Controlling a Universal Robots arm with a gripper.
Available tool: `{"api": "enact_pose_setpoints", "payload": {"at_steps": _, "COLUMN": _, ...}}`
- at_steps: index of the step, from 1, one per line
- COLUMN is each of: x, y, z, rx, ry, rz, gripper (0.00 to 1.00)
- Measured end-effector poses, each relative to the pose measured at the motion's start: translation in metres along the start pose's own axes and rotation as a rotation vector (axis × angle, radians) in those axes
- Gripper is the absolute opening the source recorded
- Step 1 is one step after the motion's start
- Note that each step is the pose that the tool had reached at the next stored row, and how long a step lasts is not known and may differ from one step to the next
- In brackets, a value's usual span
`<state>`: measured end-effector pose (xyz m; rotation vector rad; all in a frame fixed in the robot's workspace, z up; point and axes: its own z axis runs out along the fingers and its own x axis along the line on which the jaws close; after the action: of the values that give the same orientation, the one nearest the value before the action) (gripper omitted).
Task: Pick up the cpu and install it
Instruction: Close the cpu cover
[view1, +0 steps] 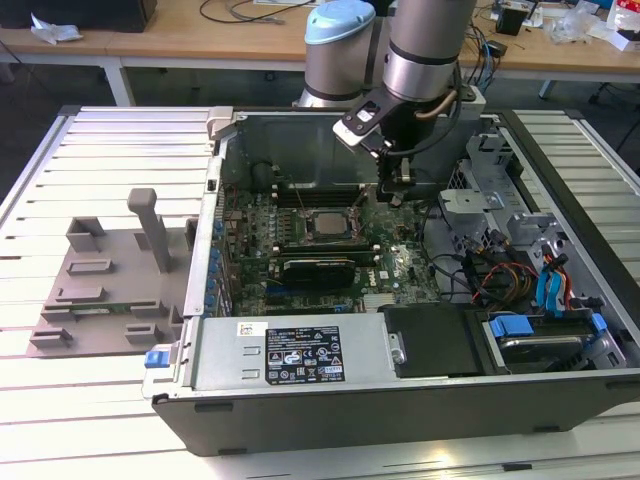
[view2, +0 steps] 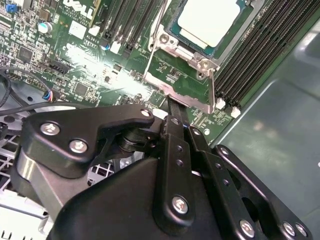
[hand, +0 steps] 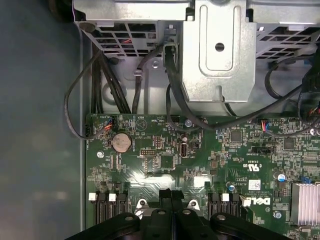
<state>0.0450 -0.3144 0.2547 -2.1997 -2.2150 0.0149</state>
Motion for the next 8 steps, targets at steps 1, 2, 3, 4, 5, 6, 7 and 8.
{"api": "enact_pose_setpoints", "payload": {"at_steps": 1, "x": 0.0000, "y": -0.0004, "z": 0.0000, "rx": 0.0000, "ry": -0.0001, "rz": 0.000, "gripper": 0.11}}
{"api": "enact_pose_setpoints", "payload": {"at_steps": 2, "x": 0.0000, "y": -0.0011, "z": 0.0001, "rx": 0.0000, "ry": 0.0000, "rz": 0.000, "gripper": 0.11}}
{"api": "enact_pose_setpoints", "payload": {"at_steps": 3, "x": 0.0000, "y": -0.0023, "z": 0.0002, "rx": 0.0001, "ry": -0.0001, "rz": 0.000, "gripper": 0.11}}
{"api": "enact_pose_setpoints", "payload": {"at_steps": 4, "x": 0.0000, "y": -0.0029, "z": 0.0003, "rx": 0.0000, "ry": -0.0001, "rz": 0.000, "gripper": 0.11}}
{"api": "enact_pose_setpoints", "payload": {"at_steps": 5, "x": 0.0000, "y": -0.0035, "z": 0.0004, "rx": 0.0001, "ry": -0.0001, "rz": 0.000, "gripper": 0.11}}
{"api": "enact_pose_setpoints", "payload": {"at_steps": 6, "x": 0.0000, "y": -0.0040, "z": 0.0004, "rx": 0.0001, "ry": -0.0001, "rz": 0.000, "gripper": 0.11}}
{"api": "enact_pose_setpoints", "payload": {"at_steps": 7, "x": 0.0000, "y": -0.0049, "z": 0.0005, "rx": 0.0001, "ry": -0.0001, "rz": 0.000, "gripper": 0.11}}
{"api": "enact_pose_setpoints", "payload": {"at_steps": 8, "x": 0.0000, "y": -0.0062, "z": 0.0006, "rx": 0.0001, "ry": -0.0001, "rz": 0.000, "gripper": 0.11}}
